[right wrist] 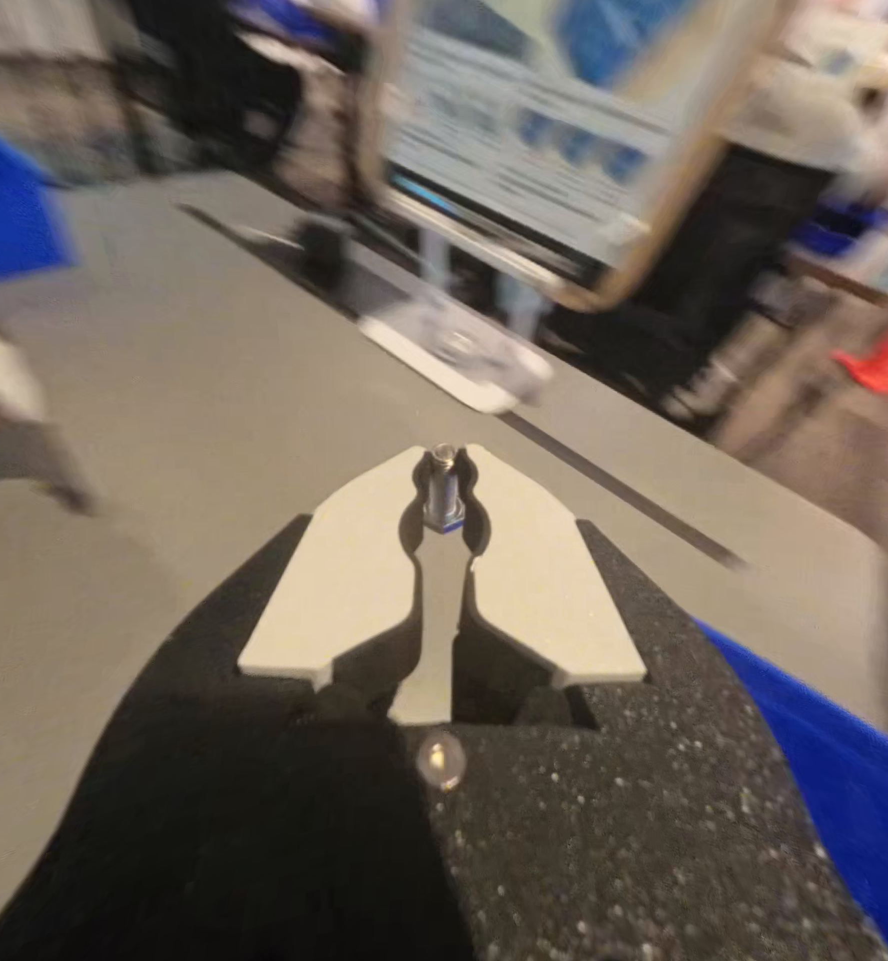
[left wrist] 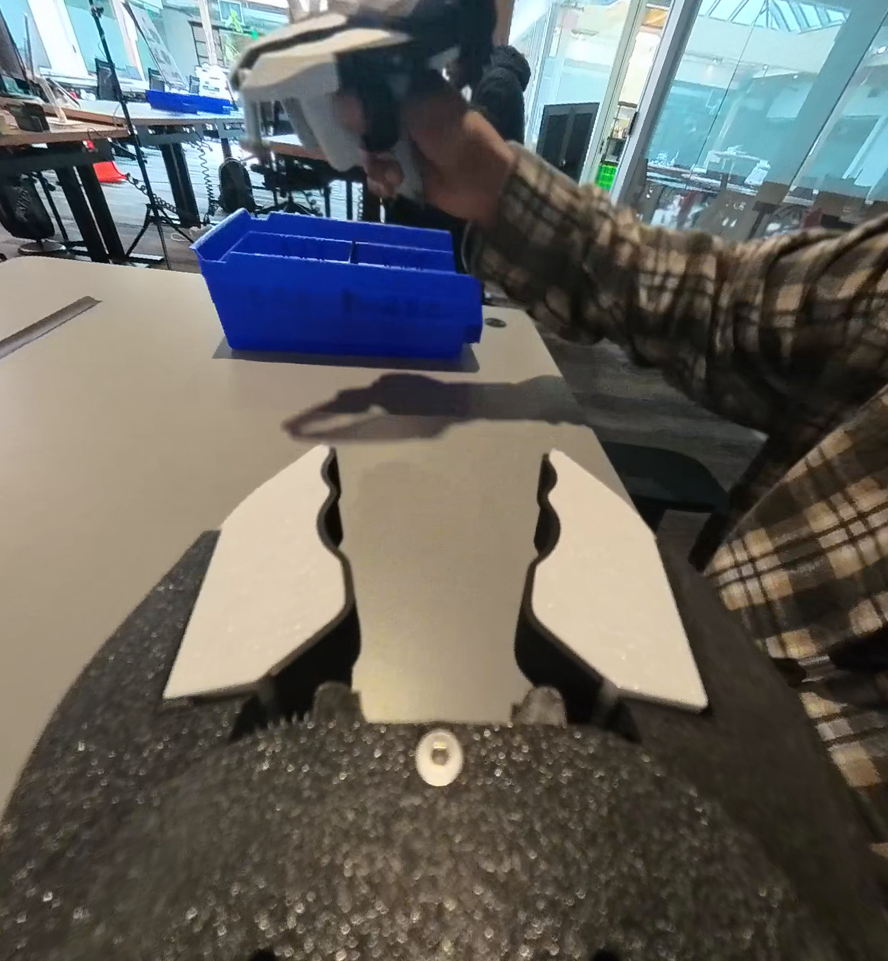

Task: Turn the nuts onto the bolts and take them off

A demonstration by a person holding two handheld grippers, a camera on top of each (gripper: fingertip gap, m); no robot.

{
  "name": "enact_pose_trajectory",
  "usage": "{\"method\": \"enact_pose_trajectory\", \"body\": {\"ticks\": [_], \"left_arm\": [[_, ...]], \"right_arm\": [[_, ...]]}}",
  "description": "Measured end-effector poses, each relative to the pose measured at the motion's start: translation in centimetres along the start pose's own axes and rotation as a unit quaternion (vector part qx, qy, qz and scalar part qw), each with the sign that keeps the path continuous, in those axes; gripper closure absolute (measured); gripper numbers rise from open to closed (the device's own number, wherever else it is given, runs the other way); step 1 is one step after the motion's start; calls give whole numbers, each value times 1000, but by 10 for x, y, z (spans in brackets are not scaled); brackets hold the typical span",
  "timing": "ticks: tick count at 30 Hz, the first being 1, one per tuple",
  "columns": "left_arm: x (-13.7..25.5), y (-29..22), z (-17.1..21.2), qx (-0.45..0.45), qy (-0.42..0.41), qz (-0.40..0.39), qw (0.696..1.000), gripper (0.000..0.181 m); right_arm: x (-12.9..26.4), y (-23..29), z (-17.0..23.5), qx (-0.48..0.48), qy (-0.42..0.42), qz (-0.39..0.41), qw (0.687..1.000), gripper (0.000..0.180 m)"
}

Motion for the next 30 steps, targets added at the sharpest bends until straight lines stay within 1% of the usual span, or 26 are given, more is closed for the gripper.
{"method": "enact_pose_trajectory", "body": {"ticks": [2,4,6,8,10,12,18,22,26,30], "left_arm": [[-2,0,2,2,4,4,1000,111],[-4,0,4,4,11,7,1000,115],[-5,-1,5,-4,22,8,1000,120],[-6,-1,7,-16,28,4,999,122],[-6,-2,8,-20,31,5,999,123],[-6,-1,9,-15,31,7,999,124],[-4,2,9,-1,24,8,1000,125],[-3,1,8,-5,24,8,1000,125],[-4,0,9,-4,28,11,1000,126],[-5,-2,8,-7,28,12,1000,127]], "right_arm": [[24,-55,20,-12,62,90,994,170],[39,-89,45,-47,102,140,984,170],[47,-108,69,-82,141,162,973,170],[51,-116,87,-98,160,169,967,170],[53,-118,98,-101,180,171,963,170],[54,-116,102,-102,178,163,965,165],[65,-113,85,-74,181,163,967,150],[88,-118,59,-61,178,180,966,150],[116,-121,38,-40,197,199,959,148],[138,-112,28,-59,203,190,959,146]]}}
Point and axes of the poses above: each gripper's, where its closed fingertips meet, x back along the fingers, z out of its underside, y = z × x across the jaws, the point moved 9 cm from there along x, back along the fingers, and after that the axes turned 13 degrees about -y, right-handed, at the moved point
